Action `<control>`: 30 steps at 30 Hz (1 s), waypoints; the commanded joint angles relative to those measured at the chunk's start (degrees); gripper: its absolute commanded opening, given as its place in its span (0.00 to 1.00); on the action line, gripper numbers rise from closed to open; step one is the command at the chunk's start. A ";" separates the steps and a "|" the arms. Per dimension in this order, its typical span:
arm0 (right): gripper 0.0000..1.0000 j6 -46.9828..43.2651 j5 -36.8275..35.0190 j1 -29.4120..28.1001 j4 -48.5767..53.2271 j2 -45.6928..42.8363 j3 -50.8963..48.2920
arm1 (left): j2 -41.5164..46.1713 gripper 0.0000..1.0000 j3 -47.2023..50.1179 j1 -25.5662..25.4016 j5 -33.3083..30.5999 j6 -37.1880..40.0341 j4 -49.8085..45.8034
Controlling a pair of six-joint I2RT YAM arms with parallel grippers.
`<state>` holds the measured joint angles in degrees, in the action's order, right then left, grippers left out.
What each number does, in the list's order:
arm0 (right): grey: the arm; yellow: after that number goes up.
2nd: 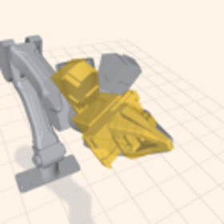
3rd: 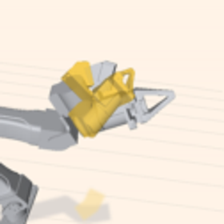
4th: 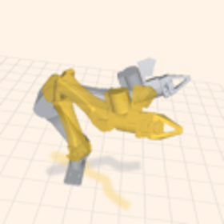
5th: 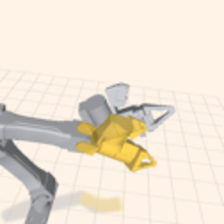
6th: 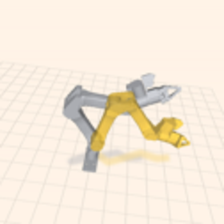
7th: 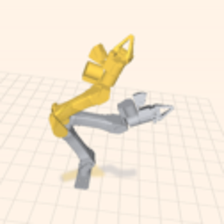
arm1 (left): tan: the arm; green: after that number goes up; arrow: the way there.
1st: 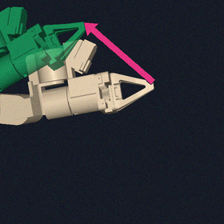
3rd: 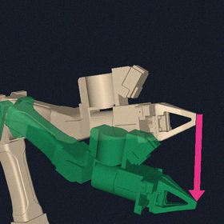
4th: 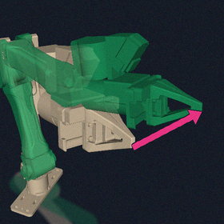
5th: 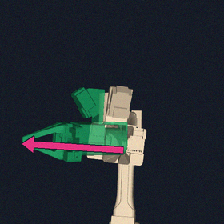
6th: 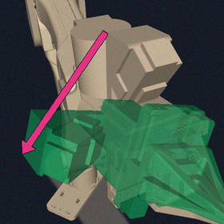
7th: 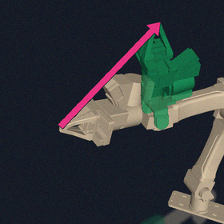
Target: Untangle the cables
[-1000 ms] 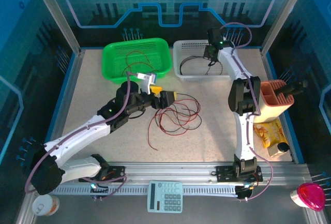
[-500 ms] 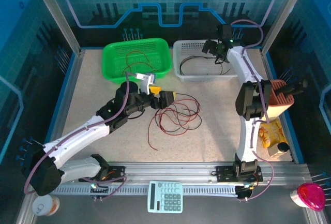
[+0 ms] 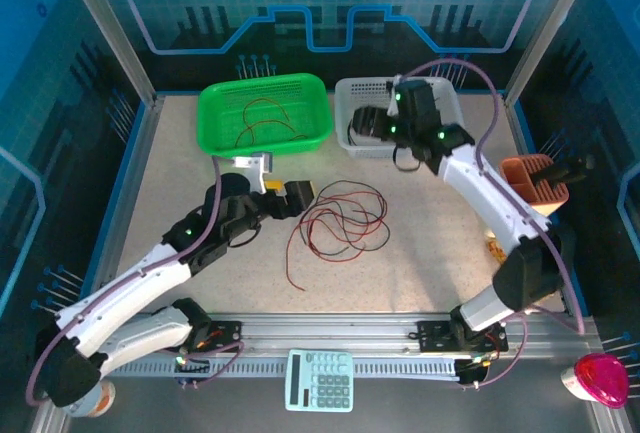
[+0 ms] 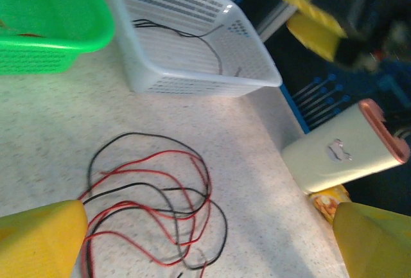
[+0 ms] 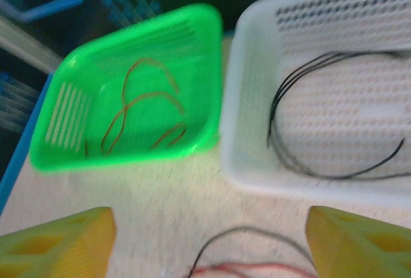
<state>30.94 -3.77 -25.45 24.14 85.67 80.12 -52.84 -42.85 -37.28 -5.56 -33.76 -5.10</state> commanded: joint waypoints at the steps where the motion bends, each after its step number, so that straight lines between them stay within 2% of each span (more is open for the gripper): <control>1: 0.68 -1.65 1.69 -4.70 -1.72 -5.41 -8.63 | 3.17 0.99 1.36 0.65 -7.05 -3.21 -8.27; 6: 0.49 -2.93 1.63 -16.33 0.36 -8.64 -18.80 | 4.94 0.99 0.72 5.12 -7.30 -4.73 -14.28; 9: 0.42 -4.43 1.59 -22.67 3.05 -6.90 -20.38 | 5.57 0.99 0.06 9.14 -4.75 -4.68 -14.95; 13: 0.41 -6.35 2.11 -29.72 6.25 -2.95 -19.49 | 5.51 0.99 -1.70 14.42 -1.32 -3.35 -14.97; 18: 0.37 -9.13 -0.86 -37.33 11.11 4.31 -14.85 | 4.10 1.00 -4.13 20.16 2.04 -1.68 -14.29; 21: 0.34 -9.74 -1.36 -39.74 12.10 8.44 -12.62 | 2.74 0.99 -5.10 22.56 3.32 -1.25 -13.70; 30: 0.35 -9.57 -2.14 -44.55 12.47 17.62 -8.90 | 1.25 1.00 -5.42 28.91 6.40 -1.37 -11.96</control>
<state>22.11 -4.58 -68.53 34.54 101.19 69.41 -51.59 -46.78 -10.31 -1.72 -35.90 -18.94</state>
